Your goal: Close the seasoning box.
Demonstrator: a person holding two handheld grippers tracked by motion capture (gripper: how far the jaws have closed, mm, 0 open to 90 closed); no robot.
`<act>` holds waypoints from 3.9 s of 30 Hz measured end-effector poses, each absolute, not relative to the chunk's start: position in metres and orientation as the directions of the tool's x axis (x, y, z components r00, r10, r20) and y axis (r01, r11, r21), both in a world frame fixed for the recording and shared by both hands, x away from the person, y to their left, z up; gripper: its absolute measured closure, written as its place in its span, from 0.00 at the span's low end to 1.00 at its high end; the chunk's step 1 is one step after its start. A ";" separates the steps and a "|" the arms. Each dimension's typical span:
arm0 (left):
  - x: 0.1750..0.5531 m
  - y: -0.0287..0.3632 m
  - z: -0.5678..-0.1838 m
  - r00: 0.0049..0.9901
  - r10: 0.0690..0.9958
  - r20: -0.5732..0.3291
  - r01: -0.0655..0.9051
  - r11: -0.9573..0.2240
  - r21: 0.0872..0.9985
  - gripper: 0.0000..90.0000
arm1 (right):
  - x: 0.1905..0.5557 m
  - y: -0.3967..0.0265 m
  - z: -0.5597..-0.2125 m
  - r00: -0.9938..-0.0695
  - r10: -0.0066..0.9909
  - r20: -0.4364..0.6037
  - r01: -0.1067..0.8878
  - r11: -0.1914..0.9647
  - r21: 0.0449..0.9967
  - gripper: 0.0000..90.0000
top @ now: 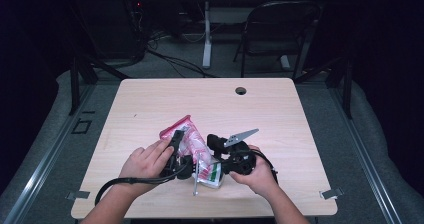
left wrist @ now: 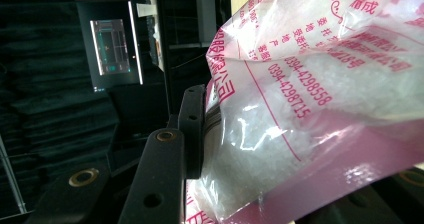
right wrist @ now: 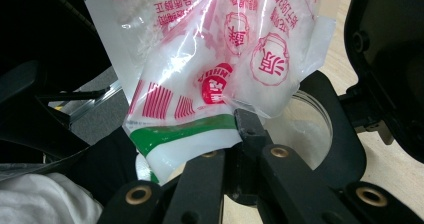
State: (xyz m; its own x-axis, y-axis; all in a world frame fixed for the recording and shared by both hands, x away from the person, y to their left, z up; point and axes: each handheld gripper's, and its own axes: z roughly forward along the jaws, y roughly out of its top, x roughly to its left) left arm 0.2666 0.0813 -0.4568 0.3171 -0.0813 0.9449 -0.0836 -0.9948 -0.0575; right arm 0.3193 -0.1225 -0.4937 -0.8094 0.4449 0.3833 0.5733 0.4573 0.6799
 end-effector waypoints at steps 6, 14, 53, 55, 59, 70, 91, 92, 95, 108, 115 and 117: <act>0.268 0.082 -0.456 0.328 -0.076 0.942 -0.077 -0.996 -0.054 0.79 | 0.317 -0.122 -0.490 -0.815 0.442 0.375 0.565 0.459 0.686 1.00; 0.270 0.081 -0.458 0.338 -0.084 0.937 -0.070 -0.995 -0.064 0.79 | 0.316 -0.121 -0.489 -0.814 0.439 0.381 0.567 0.455 0.687 1.00; 0.270 0.082 -0.455 0.364 -0.085 0.927 -0.070 -0.996 -0.064 0.80 | 0.321 -0.128 -0.492 -0.800 0.449 0.397 0.584 0.435 0.686 1.00; 0.269 0.081 -0.456 0.360 -0.084 0.929 -0.076 -0.995 -0.061 0.80 | 0.322 -0.127 -0.494 -0.799 0.450 0.399 0.586 0.437 0.682 1.00; 0.268 0.080 -0.456 0.360 -0.101 0.928 -0.081 -0.994 -0.076 0.80 | 0.322 -0.126 -0.496 -0.795 0.454 0.403 0.592 0.433 0.680 1.00; 0.264 0.074 -0.454 0.337 -0.127 0.933 -0.096 -0.990 -0.100 0.81 | 0.322 -0.124 -0.498 -0.792 0.456 0.407 0.596 0.430 0.678 1.00; 0.260 0.064 -0.450 0.315 -0.143 0.938 -0.122 -0.987 -0.109 0.81 | 0.322 -0.122 -0.500 -0.795 0.451 0.406 0.595 0.443 0.671 1.00; 0.260 0.064 -0.450 0.315 -0.142 0.938 -0.123 -0.986 -0.108 0.81 | 0.322 -0.122 -0.500 -0.794 0.452 0.407 0.596 0.441 0.671 1.00; 0.259 0.062 -0.450 0.313 -0.148 0.938 -0.127 -0.985 -0.112 0.81 | 0.322 -0.122 -0.500 -0.794 0.453 0.406 0.595 0.444 0.670 1.00; 0.258 0.062 -0.448 0.310 -0.146 0.940 -0.131 -0.985 -0.109 0.81 | 0.321 -0.122 -0.499 -0.793 0.452 0.409 0.596 0.437 0.674 1.00; 0.258 0.062 -0.447 0.308 -0.148 0.940 -0.133 -0.985 -0.111 0.81 | 0.321 -0.121 -0.498 -0.795 0.449 0.409 0.594 0.438 0.674 1.00; 0.257 0.062 -0.447 0.305 -0.146 0.941 -0.133 -0.985 -0.110 0.81 | 0.321 -0.121 -0.498 -0.795 0.449 0.409 0.594 0.437 0.675 1.00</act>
